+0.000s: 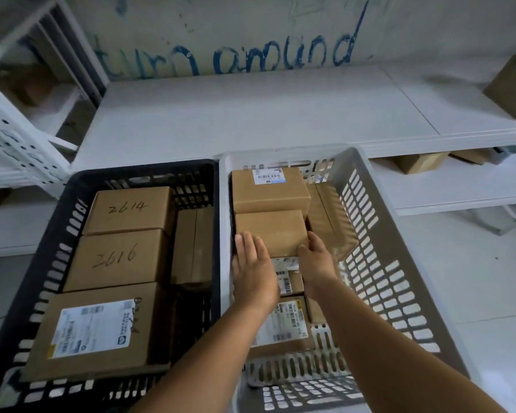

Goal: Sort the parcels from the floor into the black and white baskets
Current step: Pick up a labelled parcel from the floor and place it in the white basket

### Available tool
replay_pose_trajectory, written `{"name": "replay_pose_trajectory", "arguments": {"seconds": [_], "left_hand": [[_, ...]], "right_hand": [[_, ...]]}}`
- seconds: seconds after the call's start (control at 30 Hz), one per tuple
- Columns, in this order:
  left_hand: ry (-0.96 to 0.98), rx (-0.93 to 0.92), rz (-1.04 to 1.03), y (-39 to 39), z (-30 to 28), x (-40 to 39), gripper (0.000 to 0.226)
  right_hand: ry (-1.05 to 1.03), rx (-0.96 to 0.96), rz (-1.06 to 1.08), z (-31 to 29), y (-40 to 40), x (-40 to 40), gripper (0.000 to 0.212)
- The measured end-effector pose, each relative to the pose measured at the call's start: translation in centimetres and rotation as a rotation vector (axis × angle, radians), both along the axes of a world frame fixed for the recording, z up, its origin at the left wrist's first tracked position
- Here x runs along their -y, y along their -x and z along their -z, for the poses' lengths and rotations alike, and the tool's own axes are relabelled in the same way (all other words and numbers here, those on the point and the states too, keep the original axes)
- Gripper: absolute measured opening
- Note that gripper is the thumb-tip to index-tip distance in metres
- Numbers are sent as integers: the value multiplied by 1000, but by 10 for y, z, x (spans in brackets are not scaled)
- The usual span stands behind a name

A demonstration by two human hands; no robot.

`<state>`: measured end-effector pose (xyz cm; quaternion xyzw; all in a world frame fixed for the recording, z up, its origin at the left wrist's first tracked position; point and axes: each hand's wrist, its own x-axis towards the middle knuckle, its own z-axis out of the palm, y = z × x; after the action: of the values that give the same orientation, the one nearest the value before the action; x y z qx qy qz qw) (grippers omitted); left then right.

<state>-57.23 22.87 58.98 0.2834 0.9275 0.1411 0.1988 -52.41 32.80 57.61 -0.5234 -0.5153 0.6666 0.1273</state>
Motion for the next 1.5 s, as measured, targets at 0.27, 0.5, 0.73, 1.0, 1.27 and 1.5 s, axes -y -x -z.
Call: {"name": "replay_pose_trajectory", "arguments": {"seconds": [0.27,0.5,0.73,1.0,1.27,1.5], "left_hand": [[81,-45,112,0,1,-5,86],[12,-66,119,-5,2,-1,78],[-9,-21,89,-25,4,6,75],[3,-13,73,-40,-5,13,80],[-37,60,-93,-38,0,13,67],[-52,150,-191,-38,6,9,67]], "right_hand": [[-13,24,-77,6,-4,-2,50],[79,62,-71,5,-28,0,40],[21,146,-124,1,-46,-7,46],[-80,221,-218,-1,-63,-8,43],[32,260,-185,15,-67,1,42],[142,170,-79,20,-63,5,42]]}}
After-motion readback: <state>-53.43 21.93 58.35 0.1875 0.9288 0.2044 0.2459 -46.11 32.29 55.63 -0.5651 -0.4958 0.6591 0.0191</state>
